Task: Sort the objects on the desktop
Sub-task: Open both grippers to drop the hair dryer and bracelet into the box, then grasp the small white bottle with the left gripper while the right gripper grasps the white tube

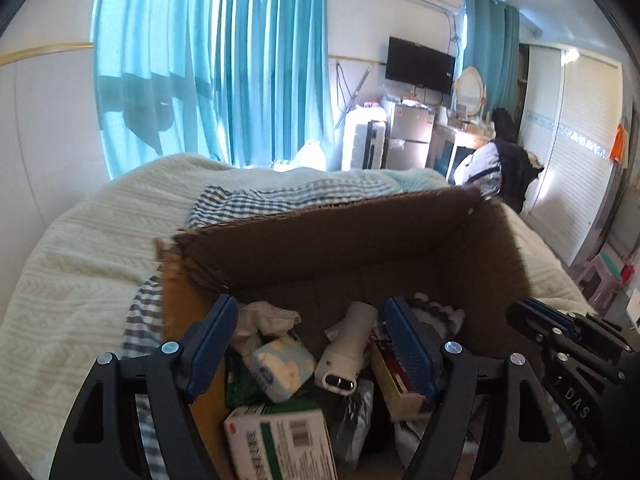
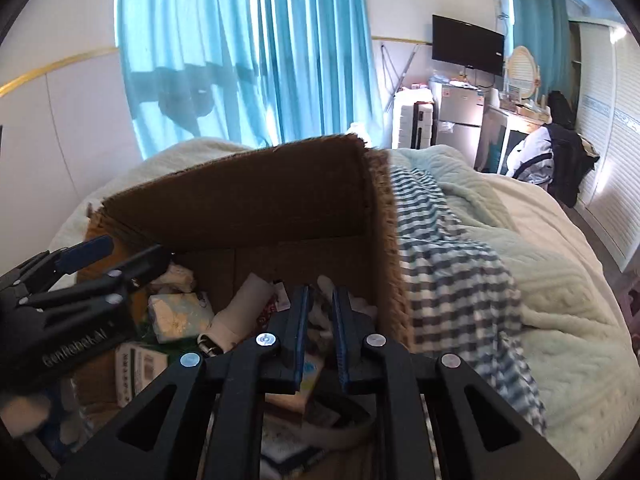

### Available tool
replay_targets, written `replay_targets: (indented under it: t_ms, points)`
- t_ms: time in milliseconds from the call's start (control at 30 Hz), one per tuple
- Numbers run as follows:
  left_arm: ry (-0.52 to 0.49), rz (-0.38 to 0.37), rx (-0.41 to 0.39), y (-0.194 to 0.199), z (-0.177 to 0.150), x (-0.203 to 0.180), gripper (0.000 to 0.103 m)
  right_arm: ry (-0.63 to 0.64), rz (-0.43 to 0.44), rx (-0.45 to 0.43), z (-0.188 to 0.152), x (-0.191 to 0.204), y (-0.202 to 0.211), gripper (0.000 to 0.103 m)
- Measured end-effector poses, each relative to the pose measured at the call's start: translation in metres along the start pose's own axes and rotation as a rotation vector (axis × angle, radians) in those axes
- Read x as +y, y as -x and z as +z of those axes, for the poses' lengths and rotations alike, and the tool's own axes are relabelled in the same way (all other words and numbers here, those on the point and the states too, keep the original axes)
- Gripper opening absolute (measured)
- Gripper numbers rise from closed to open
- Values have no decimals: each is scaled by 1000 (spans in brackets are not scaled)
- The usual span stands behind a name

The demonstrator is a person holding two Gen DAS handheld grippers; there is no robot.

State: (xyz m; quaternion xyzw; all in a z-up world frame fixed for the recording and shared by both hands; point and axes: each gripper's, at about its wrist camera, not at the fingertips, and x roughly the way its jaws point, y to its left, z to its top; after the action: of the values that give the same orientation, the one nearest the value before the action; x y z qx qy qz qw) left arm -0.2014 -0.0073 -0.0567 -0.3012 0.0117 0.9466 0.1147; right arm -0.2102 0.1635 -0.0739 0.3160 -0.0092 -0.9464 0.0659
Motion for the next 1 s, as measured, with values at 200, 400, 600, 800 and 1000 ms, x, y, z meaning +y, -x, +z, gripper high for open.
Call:
replay_targets:
  t_ms: [200,400,600,800,1000]
  points:
    - [33,-26,-24,72,-27,10,79,-16,-26,-25,-35,-4,82,34]
    - [28,-67,37,112,-85,7,79,-123,50,70,-100,-7,117,34]
    - [34,-133,276,66,-148,-20,79,-169,72,238,-171,4,91,34]
    - [99,-156,422,6,-183,-36,79,-263,53,410,-208,-5,41,34]
    - [163,-191,566,-55,-197,-45,78,-291,38,497,-227,-7,0,55]
